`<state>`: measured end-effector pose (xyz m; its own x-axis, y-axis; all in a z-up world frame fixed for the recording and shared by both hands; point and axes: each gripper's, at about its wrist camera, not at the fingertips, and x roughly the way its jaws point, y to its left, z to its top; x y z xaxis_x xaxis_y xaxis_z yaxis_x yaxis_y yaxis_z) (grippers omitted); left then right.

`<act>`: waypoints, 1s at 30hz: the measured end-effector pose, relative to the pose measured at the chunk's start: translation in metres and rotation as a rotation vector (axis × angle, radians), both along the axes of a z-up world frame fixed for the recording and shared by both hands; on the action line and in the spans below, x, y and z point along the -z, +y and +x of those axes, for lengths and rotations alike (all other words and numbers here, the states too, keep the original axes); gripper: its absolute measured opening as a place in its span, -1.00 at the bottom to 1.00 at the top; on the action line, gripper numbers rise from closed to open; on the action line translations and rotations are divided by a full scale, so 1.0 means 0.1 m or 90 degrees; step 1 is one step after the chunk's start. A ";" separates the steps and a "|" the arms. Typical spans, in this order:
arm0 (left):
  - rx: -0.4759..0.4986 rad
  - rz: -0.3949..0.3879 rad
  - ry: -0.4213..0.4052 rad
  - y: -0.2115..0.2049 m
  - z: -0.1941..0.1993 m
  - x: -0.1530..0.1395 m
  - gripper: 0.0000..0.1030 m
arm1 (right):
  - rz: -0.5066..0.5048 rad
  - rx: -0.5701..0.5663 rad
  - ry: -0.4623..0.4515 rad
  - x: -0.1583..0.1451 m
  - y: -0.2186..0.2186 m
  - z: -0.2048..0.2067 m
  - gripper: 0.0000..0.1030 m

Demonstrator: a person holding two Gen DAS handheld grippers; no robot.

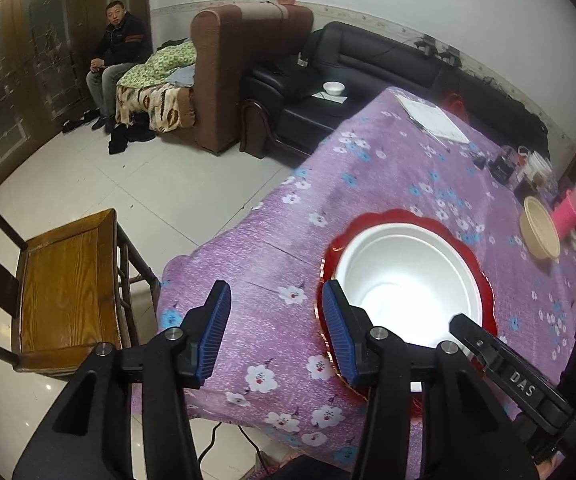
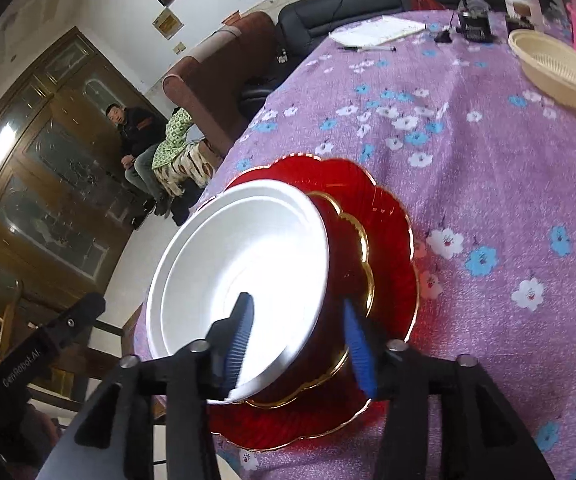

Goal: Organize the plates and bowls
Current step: 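Open both grippers and lift away from the large white bowl, then move both grippers to the small white bowl beside the glass bottle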

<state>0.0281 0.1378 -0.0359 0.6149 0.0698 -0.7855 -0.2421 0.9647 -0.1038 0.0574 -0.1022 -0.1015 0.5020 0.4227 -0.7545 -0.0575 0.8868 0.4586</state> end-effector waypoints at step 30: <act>0.240 0.035 0.013 -2.19 0.13 -0.23 -0.10 | 0.110 0.253 -0.065 -0.27 -2.42 -0.76 0.19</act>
